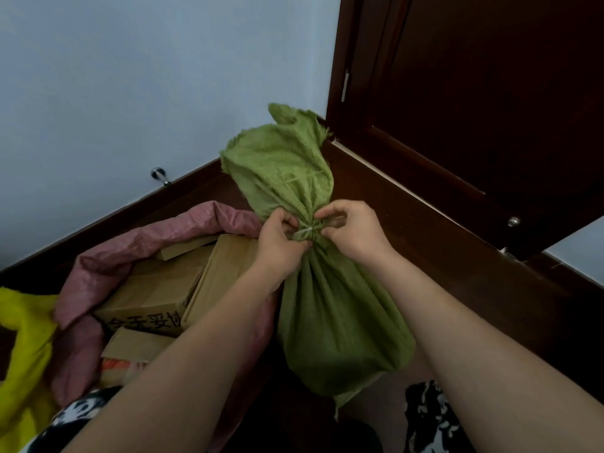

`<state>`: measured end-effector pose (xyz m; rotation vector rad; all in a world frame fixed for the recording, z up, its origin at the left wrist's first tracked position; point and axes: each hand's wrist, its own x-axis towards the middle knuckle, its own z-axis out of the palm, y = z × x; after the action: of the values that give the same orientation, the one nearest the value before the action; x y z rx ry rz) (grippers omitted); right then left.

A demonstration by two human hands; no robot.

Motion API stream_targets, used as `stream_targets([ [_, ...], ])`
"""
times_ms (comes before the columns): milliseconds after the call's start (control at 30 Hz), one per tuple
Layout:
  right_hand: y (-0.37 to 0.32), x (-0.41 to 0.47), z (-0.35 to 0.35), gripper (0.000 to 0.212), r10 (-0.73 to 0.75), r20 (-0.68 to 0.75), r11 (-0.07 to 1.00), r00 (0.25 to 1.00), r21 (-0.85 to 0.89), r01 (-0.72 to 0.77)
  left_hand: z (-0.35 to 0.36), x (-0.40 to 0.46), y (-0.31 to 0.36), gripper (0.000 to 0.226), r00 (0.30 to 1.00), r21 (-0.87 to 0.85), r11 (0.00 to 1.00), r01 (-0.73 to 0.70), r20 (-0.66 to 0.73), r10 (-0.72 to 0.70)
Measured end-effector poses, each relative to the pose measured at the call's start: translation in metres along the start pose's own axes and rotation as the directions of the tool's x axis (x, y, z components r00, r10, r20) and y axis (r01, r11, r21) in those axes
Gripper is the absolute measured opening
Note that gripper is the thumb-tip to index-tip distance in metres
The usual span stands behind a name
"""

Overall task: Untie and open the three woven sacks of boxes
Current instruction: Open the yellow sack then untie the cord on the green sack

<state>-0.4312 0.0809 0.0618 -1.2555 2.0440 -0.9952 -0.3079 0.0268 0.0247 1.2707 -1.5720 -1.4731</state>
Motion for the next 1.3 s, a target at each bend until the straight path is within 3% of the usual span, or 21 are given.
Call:
stream_targets([
  [100,0.008,-0.001,0.004,0.020,-0.034,0.025,0.983,0.999,-0.177,0.038,-0.001,-0.003,-0.010,0.035,0.996,0.024,0.996,0.084,0.003,-0.084],
  [233,0.014,-0.006,0.015,0.010,-0.184,0.012,0.943,0.983,-0.280,0.180,-0.005,0.000,-0.013,0.030,0.984,0.029,0.984,0.176,0.000,-0.176],
  [733,0.010,-0.007,0.028,0.011,-0.204,0.085,0.888,0.975,-0.403,0.220,-0.018,0.002,-0.029,0.032,0.979,0.129,0.972,0.197,-0.079,-0.188],
  [933,0.007,-0.014,0.029,0.014,-0.310,0.141,0.753,0.940,-0.567,0.334,-0.021,-0.003,-0.025,0.033,0.993,0.223,0.968,0.118,-0.037,-0.113],
  [1067,0.011,-0.014,0.028,0.010,-0.303,0.091,0.803,0.949,-0.511,0.306,-0.025,-0.009,-0.021,0.032,0.997,0.255,0.965,0.064,0.021,-0.072],
  [1200,0.013,-0.012,0.026,0.007,-0.302,0.040,0.843,0.953,-0.456,0.286,-0.024,-0.014,-0.007,0.025,0.992,0.144,0.989,0.035,0.114,-0.051],
  [1300,0.012,-0.009,0.026,0.007,-0.310,0.042,0.847,0.950,-0.443,0.296,-0.024,-0.015,-0.002,0.022,0.994,0.181,0.981,-0.071,0.091,0.055],
])
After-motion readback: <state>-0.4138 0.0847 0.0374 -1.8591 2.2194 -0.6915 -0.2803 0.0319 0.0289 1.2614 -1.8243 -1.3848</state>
